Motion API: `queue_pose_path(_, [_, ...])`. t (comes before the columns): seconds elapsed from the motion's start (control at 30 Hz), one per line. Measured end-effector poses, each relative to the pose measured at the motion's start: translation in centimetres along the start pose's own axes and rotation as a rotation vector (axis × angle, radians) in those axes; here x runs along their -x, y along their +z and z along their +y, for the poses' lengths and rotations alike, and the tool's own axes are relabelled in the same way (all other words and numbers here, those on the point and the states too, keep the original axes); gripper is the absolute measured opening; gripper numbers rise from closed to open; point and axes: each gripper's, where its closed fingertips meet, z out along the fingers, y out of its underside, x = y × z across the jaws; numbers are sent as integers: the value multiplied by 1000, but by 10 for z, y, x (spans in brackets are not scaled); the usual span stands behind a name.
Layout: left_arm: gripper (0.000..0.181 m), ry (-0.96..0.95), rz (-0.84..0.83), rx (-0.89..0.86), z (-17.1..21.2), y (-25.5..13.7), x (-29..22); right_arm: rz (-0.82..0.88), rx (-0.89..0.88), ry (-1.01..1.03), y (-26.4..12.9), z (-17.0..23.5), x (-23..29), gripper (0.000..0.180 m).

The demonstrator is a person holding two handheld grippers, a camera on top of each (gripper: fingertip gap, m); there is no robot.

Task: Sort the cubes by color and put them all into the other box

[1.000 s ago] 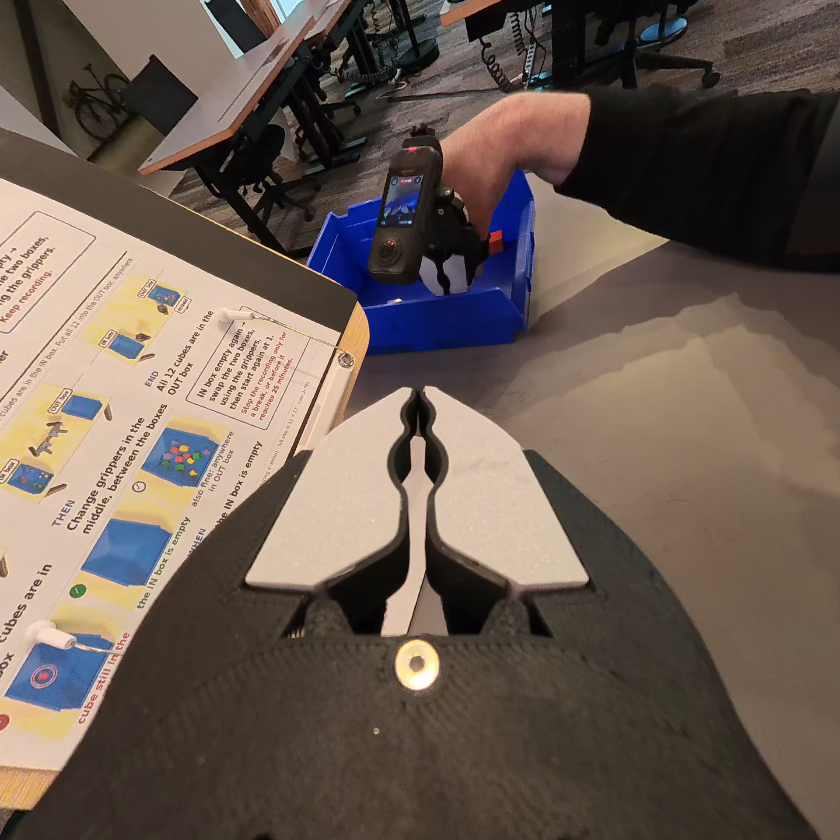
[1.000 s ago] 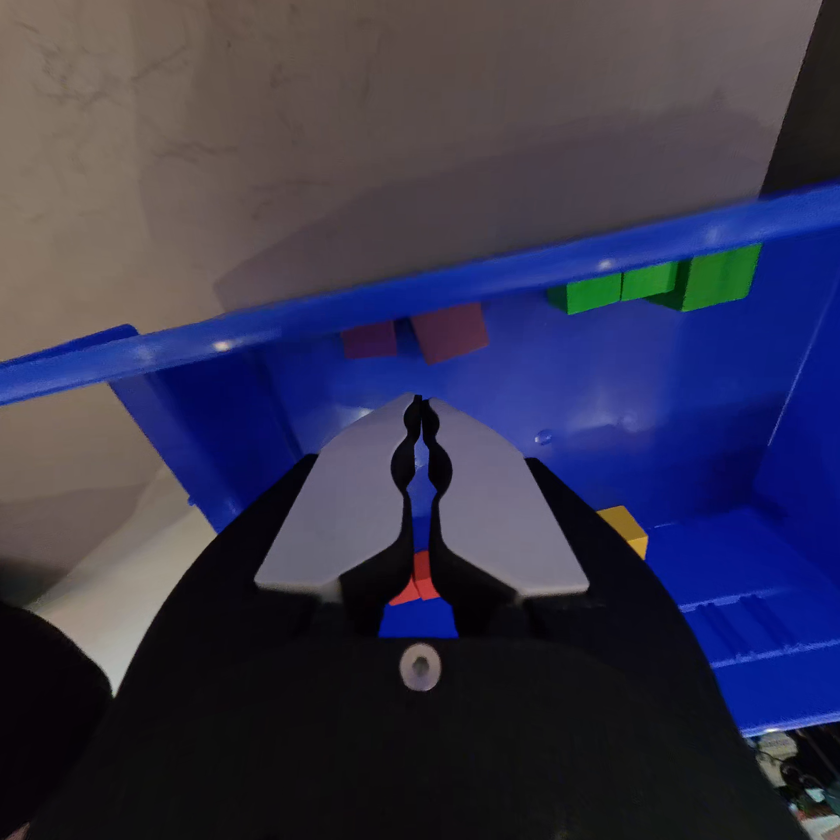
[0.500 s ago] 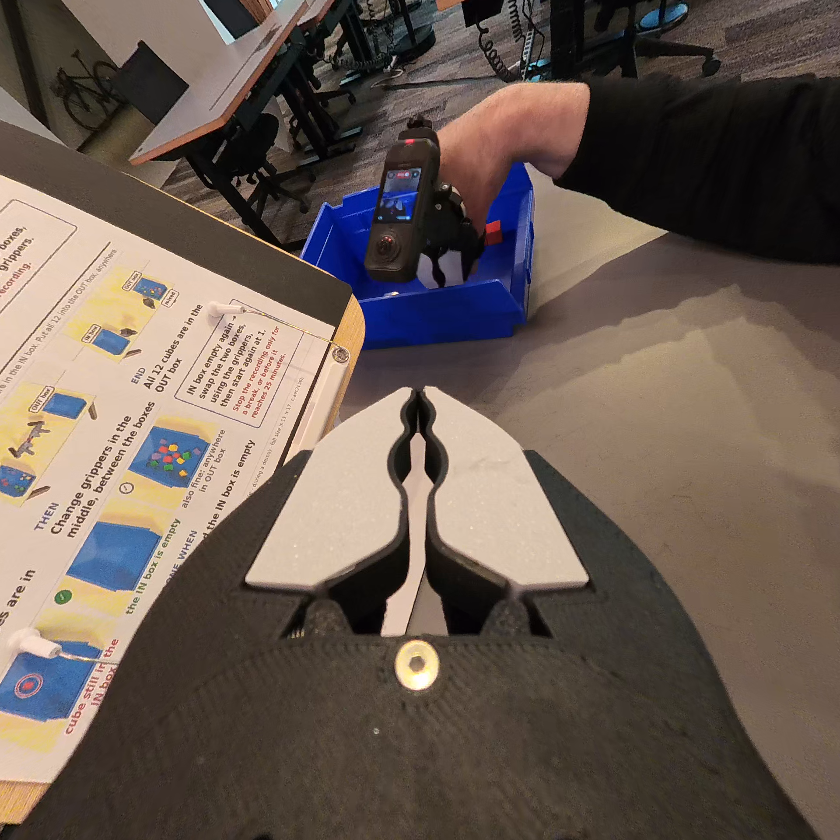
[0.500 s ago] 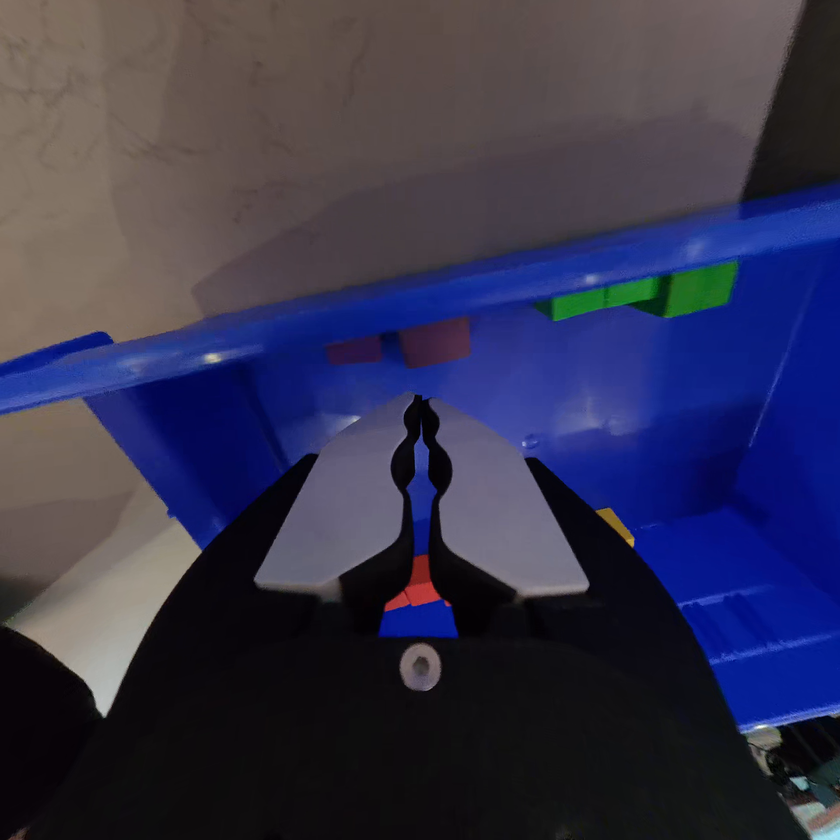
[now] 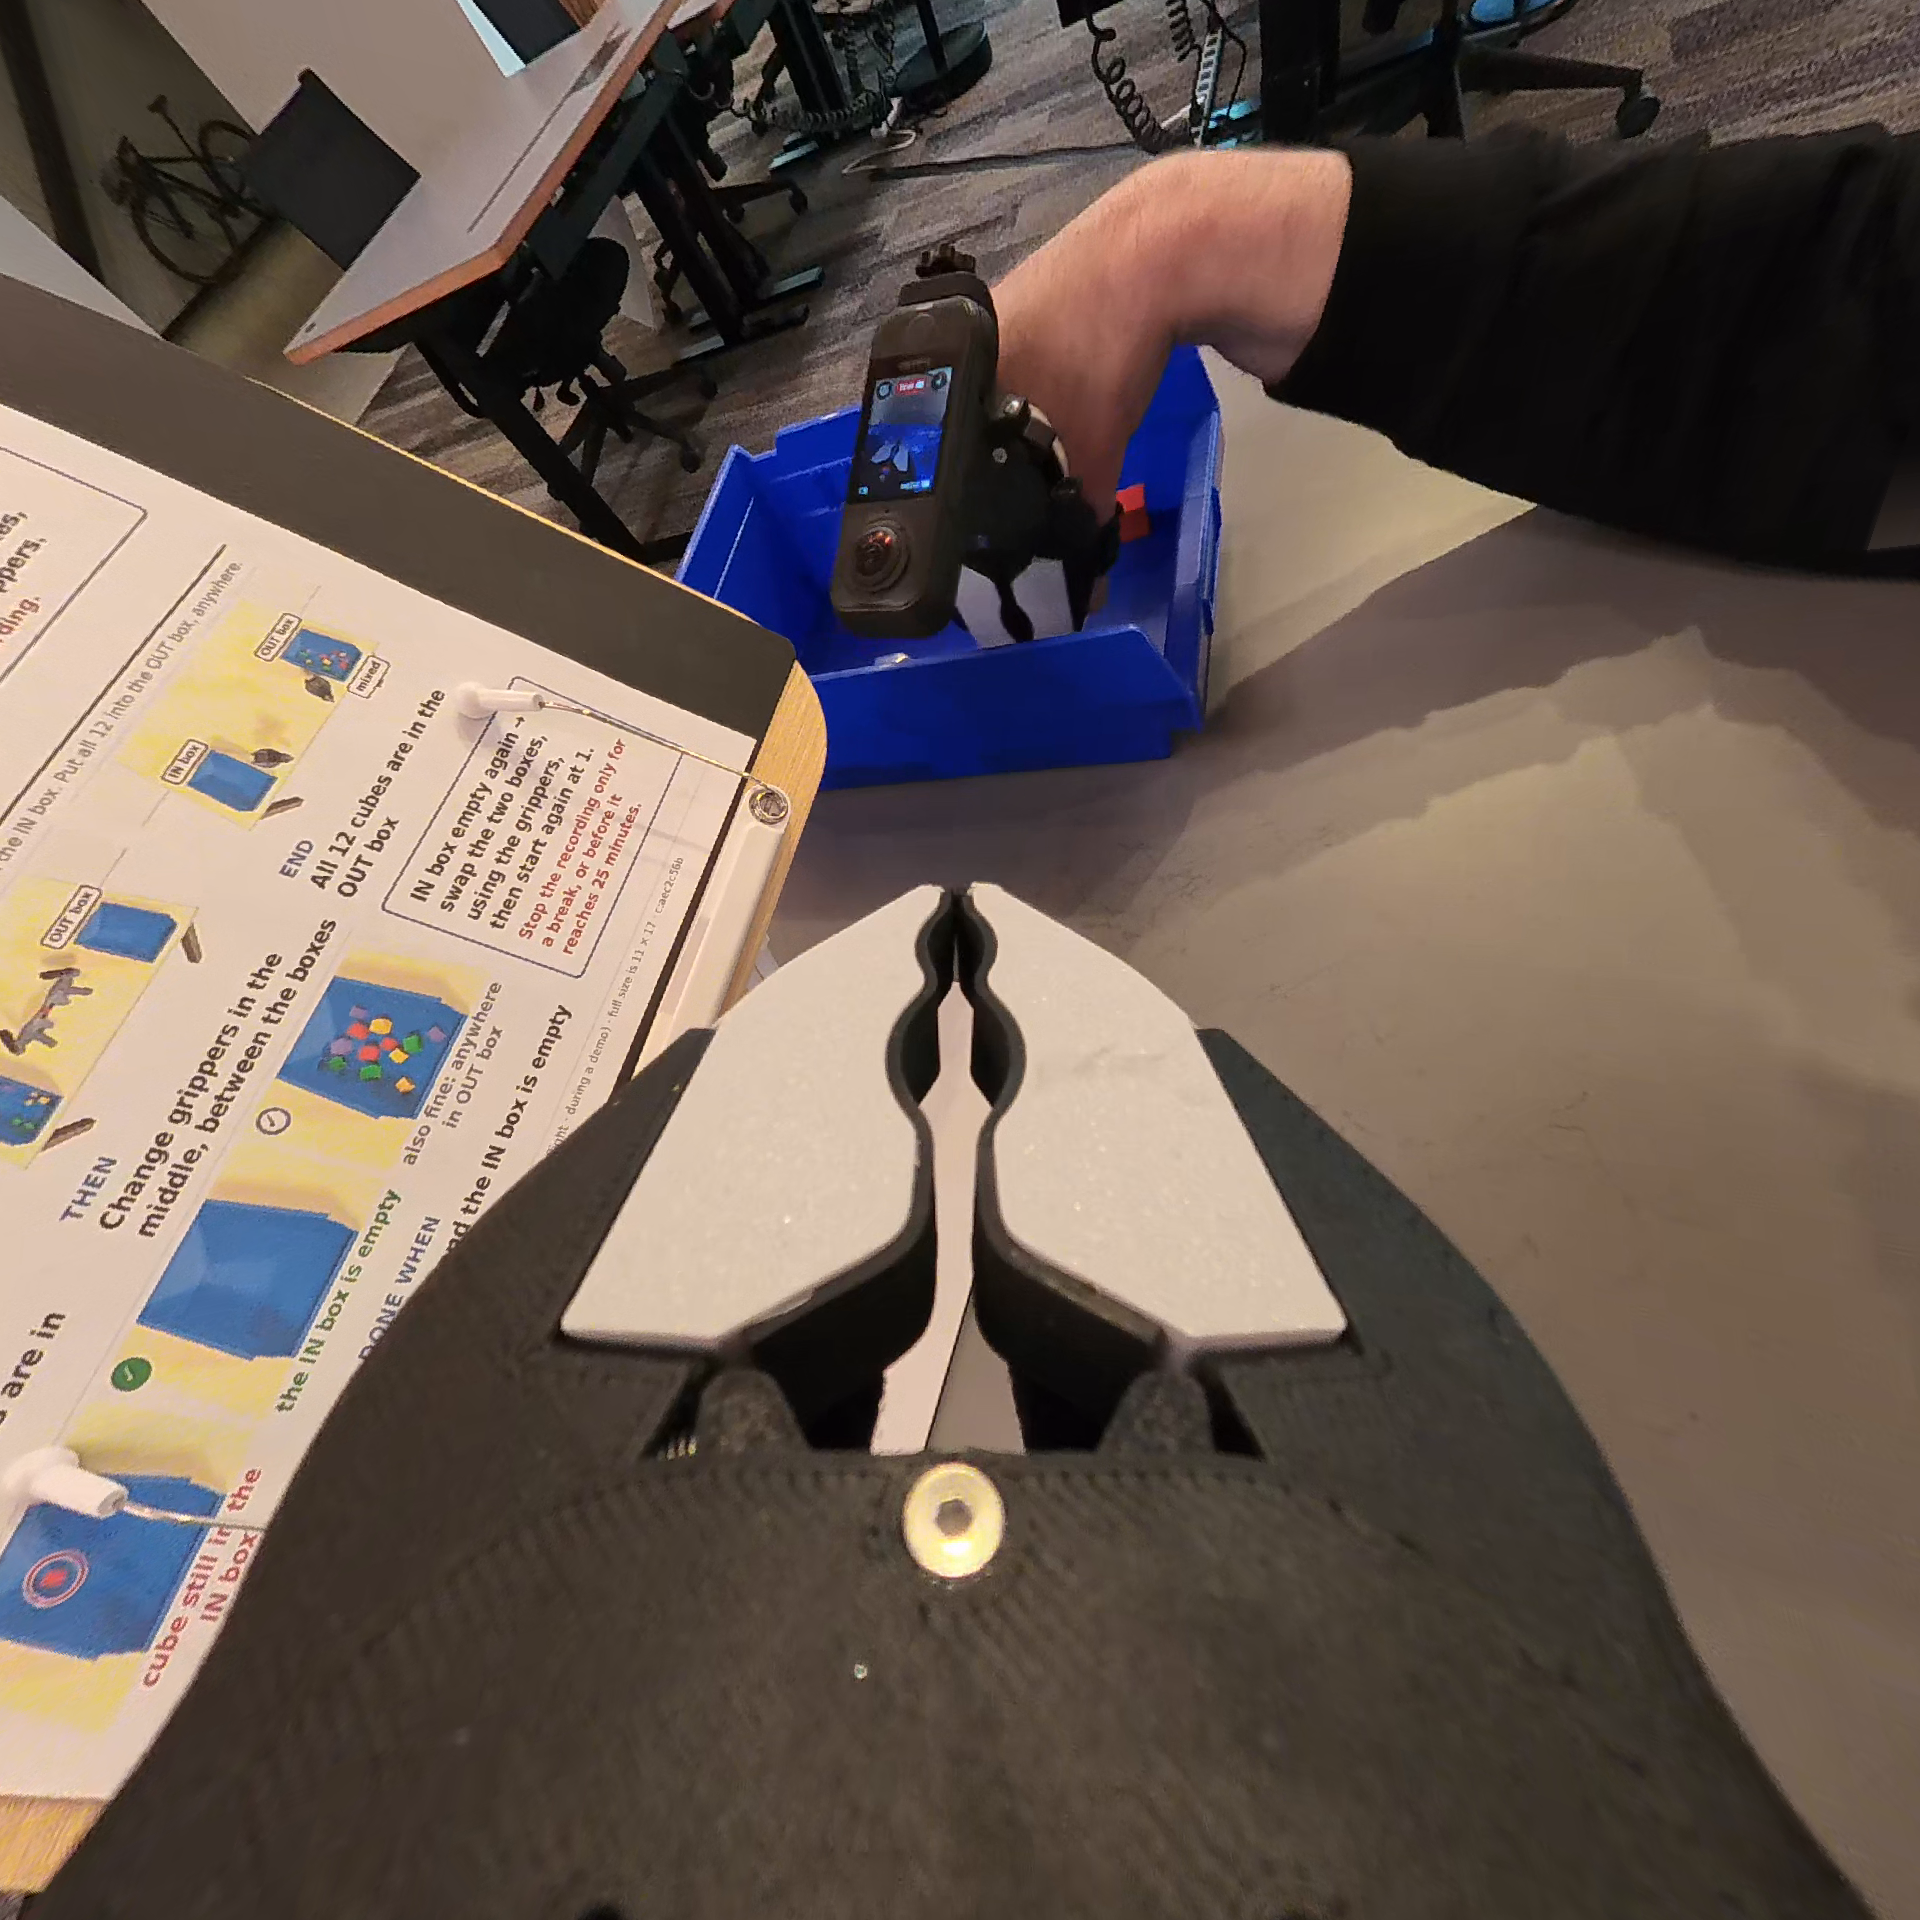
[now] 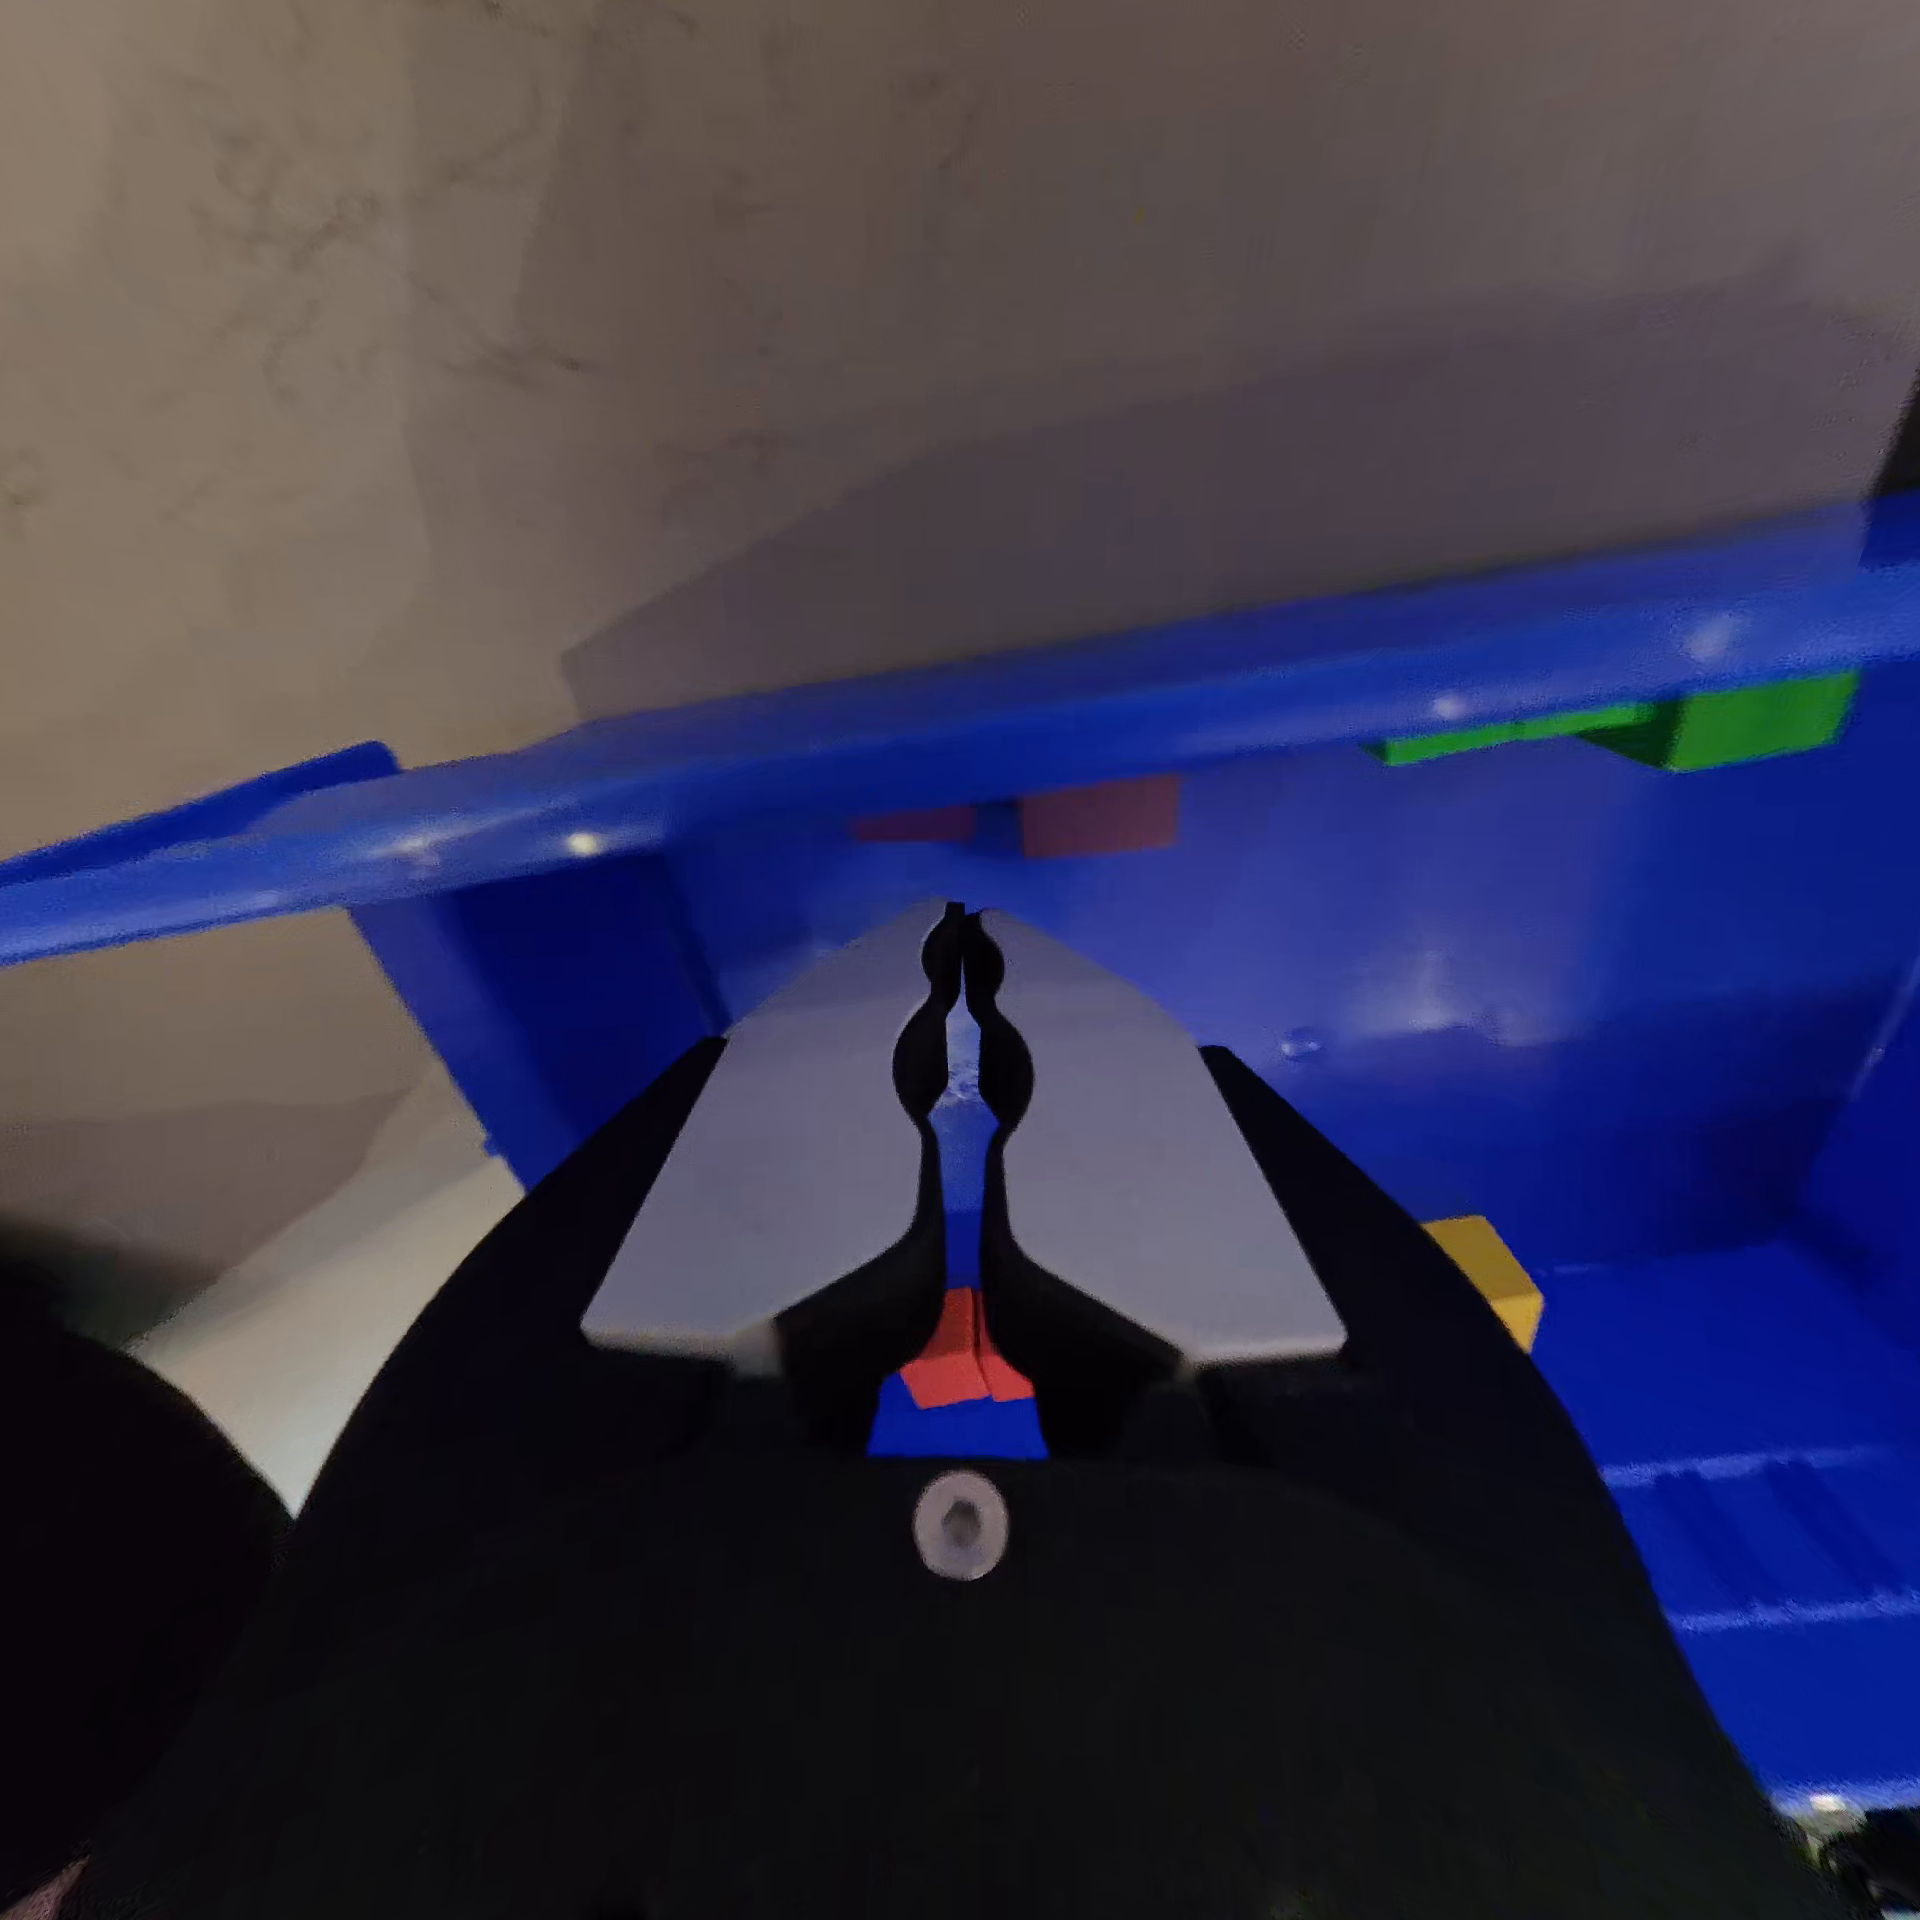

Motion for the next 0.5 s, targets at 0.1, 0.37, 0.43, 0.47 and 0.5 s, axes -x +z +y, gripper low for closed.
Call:
queue_pose_path(0.1, [0, 0, 3, 1, 0, 1, -1, -45, 1, -31, 3, -6, 10, 0])
queue_pose_path(0.37, [0, 10, 7, 12, 1, 3, -4, 7, -4, -31, 4, -9, 1, 0])
queue_pose_path(0.43, [0, 8, 10, 14, 1, 3, -4, -5, -7, -30, 4, -10, 3, 0])
queue_pose_path(0.47, [0, 8, 9, 16, 2, 4, -4, 0, 3, -28, 4, -8, 2, 0])
queue_pose_path(0.5, [0, 8, 10, 17, 2, 4, -4, -4, 10, -21, 4, -7, 3, 0])
